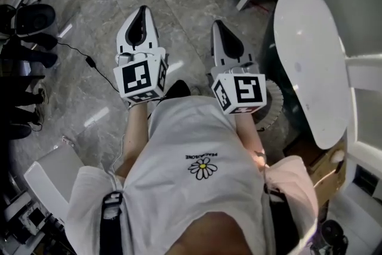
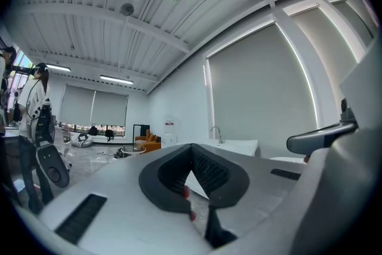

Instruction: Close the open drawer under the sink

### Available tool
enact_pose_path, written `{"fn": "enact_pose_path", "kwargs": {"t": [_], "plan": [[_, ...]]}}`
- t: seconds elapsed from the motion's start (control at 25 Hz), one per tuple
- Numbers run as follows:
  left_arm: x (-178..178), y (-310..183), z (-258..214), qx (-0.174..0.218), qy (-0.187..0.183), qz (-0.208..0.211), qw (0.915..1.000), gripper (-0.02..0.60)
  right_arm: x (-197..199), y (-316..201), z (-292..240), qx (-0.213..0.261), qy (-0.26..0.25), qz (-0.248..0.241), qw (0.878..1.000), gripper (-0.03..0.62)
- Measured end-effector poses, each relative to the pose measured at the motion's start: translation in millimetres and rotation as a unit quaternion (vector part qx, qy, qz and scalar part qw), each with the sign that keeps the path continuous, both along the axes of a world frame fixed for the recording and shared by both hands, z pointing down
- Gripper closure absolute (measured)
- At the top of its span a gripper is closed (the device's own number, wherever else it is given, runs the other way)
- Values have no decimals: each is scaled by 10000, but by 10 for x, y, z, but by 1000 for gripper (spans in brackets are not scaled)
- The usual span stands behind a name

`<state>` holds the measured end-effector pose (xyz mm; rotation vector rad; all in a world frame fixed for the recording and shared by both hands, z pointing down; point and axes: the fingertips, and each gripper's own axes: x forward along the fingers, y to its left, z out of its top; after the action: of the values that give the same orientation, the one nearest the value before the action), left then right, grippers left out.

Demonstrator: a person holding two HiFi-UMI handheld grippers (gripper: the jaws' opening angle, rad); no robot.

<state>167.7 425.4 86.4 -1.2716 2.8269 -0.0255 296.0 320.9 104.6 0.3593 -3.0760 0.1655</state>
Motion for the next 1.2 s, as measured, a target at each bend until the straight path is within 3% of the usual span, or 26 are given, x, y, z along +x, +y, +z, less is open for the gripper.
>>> {"fn": "enact_pose_path", "kwargs": {"t": [0.44,0.68,0.8,0.92,1.2], "plan": [[124,-238,-7,126,-155,254,9995,560,89,-113,42,191,-57,-5,9998,565],[-155,-451,127,280,80,314,9991,560,-123,-232,14,389,-73,-13,9992,565],[-278,-572,31,322,-9,396,9987,560,-263,-242,-44,239,-152,-234,9993,565],[-375,-702,56,241,-21,526,9983,560,-415,-266,15,17,-171,-336,9993,565],[-910,-975,256,41,125,658,9977,560,-1010,-394,222,57,62,-397,9992,565]]}}
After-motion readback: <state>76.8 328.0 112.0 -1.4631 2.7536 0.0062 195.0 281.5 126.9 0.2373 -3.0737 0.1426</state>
